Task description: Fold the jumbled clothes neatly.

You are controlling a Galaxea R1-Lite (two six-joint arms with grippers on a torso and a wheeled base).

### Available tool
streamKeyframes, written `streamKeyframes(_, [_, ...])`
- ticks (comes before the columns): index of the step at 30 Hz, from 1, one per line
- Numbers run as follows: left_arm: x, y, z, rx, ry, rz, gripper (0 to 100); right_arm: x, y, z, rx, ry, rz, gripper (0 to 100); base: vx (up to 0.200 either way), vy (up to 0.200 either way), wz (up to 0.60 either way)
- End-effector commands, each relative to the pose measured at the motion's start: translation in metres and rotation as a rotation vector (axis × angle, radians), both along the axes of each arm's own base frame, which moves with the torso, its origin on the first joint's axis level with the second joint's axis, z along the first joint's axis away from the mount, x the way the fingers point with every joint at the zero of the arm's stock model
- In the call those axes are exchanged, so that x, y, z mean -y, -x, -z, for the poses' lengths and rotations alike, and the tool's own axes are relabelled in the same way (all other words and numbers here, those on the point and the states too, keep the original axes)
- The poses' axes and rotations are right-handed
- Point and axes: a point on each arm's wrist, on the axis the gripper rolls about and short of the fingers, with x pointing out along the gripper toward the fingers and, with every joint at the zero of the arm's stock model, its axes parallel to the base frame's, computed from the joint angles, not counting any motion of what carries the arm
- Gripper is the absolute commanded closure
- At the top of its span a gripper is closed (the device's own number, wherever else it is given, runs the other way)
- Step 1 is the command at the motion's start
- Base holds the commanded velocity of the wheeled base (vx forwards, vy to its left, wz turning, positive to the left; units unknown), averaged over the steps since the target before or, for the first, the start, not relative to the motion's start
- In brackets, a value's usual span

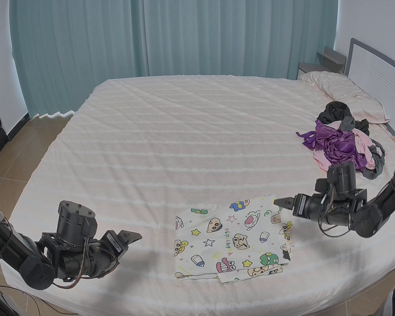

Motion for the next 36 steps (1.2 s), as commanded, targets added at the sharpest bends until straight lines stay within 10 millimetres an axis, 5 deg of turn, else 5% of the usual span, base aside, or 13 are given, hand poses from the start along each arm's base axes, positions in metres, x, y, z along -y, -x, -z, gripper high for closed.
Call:
streamKeyframes(1, [0.0,0.0,0.0,-0.001,0.0,0.001,0,-0.014,-0.049,0.003,-0.005,-0.003,0.016,0,0.0,0.0,0.0])
streamKeyframes(12, [0.001,0.0,0.003,-0.009,-0.008,0.002,0,-0.036,-0.08,0.051,-0.083,0.013,-0.015,0,0.0,0.0,0.0])
streamKeyframes(23, [0.001,0.0,0.003,-0.011,-0.008,0.002,0,-0.04,-0.089,0.043,-0.048,-0.009,-0.004,0,0.0,0.0,0.0])
streamKeyframes(24, [0.001,0.0,0.003,-0.011,-0.008,0.002,0,-0.04,-0.089,0.044,-0.049,-0.008,-0.002,100,0.0,0.0,0.0])
streamKeyframes(36, [0.001,0.0,0.003,-0.011,-0.008,0.003,0,-0.019,-0.093,0.05,-0.069,-0.005,0.053,100,0.0,0.0,0.0])
